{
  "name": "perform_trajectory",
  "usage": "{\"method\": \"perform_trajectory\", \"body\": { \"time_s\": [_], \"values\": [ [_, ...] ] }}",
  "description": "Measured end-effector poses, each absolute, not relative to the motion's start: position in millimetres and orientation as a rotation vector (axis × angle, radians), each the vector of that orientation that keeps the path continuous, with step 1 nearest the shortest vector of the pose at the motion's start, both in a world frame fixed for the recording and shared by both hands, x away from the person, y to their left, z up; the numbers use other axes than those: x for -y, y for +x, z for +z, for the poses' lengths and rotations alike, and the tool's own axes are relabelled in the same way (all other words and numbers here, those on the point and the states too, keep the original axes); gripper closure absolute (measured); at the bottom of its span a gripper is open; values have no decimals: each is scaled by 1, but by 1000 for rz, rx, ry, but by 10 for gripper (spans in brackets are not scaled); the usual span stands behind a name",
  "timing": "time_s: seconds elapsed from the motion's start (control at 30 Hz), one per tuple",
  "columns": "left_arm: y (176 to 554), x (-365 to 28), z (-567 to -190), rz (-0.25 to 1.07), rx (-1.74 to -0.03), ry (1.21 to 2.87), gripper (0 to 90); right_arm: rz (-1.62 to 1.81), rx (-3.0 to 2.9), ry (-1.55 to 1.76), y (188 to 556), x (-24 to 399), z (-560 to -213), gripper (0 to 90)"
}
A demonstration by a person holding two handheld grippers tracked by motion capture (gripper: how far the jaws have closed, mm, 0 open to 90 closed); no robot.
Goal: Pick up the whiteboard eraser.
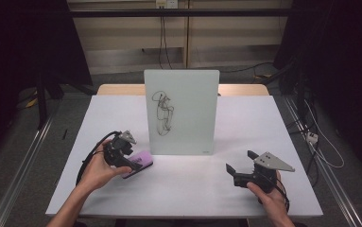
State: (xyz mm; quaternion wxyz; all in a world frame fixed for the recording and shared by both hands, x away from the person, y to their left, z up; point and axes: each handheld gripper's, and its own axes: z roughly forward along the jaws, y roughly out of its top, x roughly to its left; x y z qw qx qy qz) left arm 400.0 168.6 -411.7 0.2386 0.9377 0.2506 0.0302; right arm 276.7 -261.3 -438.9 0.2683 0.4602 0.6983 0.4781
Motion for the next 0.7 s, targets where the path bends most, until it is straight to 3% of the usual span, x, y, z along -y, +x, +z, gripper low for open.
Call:
{"method": "perform_trajectory", "body": {
  "time_s": [0.7],
  "values": [
    [399, -163, -421, 81, -638, 2625, 408, 1292, -1880, 1237, 275, 262, -438, 53]
  ]
}}
